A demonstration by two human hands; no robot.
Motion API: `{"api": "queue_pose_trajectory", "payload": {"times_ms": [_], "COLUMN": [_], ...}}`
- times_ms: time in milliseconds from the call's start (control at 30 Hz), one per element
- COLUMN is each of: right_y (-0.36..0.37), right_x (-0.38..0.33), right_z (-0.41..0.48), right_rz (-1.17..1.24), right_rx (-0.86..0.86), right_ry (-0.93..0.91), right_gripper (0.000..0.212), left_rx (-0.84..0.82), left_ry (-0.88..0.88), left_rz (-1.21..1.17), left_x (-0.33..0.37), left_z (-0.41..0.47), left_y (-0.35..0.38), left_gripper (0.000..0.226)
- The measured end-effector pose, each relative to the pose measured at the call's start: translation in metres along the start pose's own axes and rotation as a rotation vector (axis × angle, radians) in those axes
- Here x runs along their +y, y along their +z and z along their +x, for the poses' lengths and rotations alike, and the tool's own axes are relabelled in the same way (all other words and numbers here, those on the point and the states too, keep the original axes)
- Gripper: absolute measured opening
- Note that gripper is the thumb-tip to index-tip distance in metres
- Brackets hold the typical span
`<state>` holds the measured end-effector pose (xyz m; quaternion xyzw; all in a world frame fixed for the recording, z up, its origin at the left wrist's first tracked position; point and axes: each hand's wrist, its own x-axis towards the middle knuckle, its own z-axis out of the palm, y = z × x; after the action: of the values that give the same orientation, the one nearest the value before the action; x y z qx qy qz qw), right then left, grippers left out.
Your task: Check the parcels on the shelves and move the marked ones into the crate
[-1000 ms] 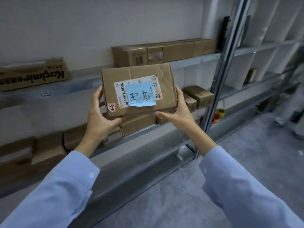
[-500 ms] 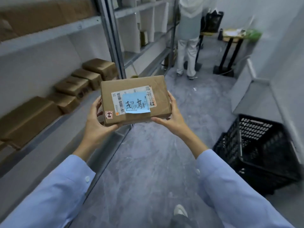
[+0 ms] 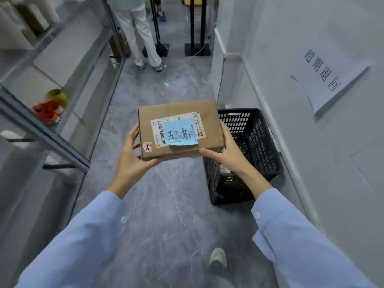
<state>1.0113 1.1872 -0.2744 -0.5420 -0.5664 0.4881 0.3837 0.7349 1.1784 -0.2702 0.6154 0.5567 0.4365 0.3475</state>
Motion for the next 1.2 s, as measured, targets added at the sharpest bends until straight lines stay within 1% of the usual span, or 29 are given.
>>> {"api": "queue_pose_trajectory", "payload": {"times_ms": [133, 300, 533, 633, 733, 867, 967, 1100, 1200], "right_y": [-0.072, -0.134, -0.17, -0.179, -0.184, -0.186, -0.186, -0.183, -0.172], "right_x": [0.029, 0.065, 0.117, 0.14, 0.166, 0.206, 0.238, 0.282, 0.318], "right_z": [0.026, 0.059, 0.111, 0.137, 0.164, 0.19, 0.198, 0.205, 0.213], "right_rz": [-0.007, 0.002, 0.102, 0.161, 0.206, 0.258, 0.307, 0.393, 0.454], "right_rx": [0.028, 0.057, 0.063, 0.116, 0.176, 0.276, 0.378, 0.527, 0.667], "right_ry": [0.046, 0.133, 0.265, 0.35, 0.42, 0.509, 0.583, 0.677, 0.729], "right_gripper": [0.112, 0.107, 0.093, 0.09, 0.082, 0.075, 0.071, 0.072, 0.074], "left_rx": [-0.07, -0.141, -0.267, -0.341, -0.409, -0.502, -0.548, -0.577, -0.592], "left_ry": [-0.026, -0.06, -0.17, -0.195, -0.224, -0.226, -0.202, -0.108, 0.001], "left_rz": [-0.039, -0.068, -0.087, -0.091, -0.066, 0.026, 0.104, 0.316, 0.481], "left_x": [-0.001, -0.005, -0.038, -0.058, -0.081, -0.116, -0.139, -0.171, -0.19], "left_z": [0.049, 0.1, 0.172, 0.206, 0.242, 0.283, 0.304, 0.322, 0.33], "left_y": [0.076, 0.143, 0.197, 0.22, 0.243, 0.278, 0.307, 0.339, 0.356], "left_gripper": [0.104, 0.102, 0.095, 0.095, 0.093, 0.091, 0.083, 0.076, 0.073]}}
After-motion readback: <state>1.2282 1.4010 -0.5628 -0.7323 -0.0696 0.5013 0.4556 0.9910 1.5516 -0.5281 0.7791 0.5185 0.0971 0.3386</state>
